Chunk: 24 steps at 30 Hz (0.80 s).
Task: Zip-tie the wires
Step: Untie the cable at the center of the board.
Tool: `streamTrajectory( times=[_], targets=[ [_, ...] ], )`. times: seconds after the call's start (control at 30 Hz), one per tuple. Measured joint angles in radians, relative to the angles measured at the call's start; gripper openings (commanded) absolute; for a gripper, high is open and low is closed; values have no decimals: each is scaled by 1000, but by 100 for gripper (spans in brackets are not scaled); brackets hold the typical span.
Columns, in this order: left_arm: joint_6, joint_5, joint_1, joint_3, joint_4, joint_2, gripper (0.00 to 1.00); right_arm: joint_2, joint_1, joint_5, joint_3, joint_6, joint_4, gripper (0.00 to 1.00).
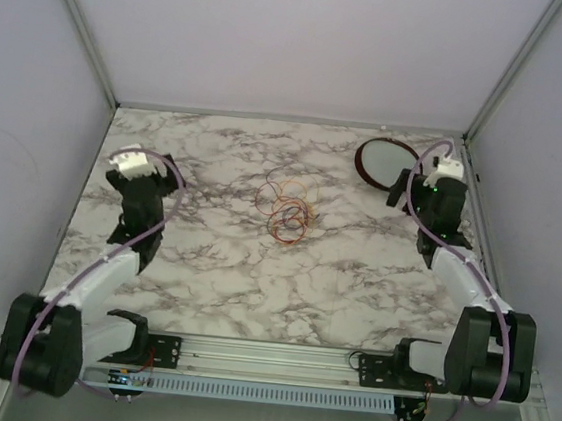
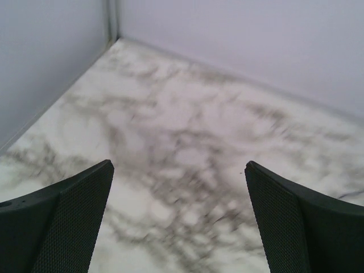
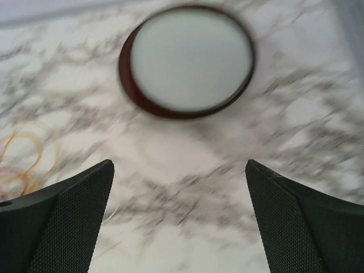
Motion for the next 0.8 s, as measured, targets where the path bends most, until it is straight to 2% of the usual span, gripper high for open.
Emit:
streamTrajectory(
  times=[0.13,0.27,0.37,0.57,0.8],
  targets=[
    [-162,82,0,168,-267,-140,100,8,116,-4,2,97,-174,88],
    [-340,257,-2,185,-447,-235,100,42,309,65,13,178,-325,78],
    [-427,379,-8,183,-543,-249,100,64,435,107,11,233,-390,70],
    [-520,508,-35,161,-650,-300,100,103,604,204,-22,324,-448,51],
    [-558,505,-39,154,-710,-390,100,196,685,290,-24,380,-460,36]
  ],
)
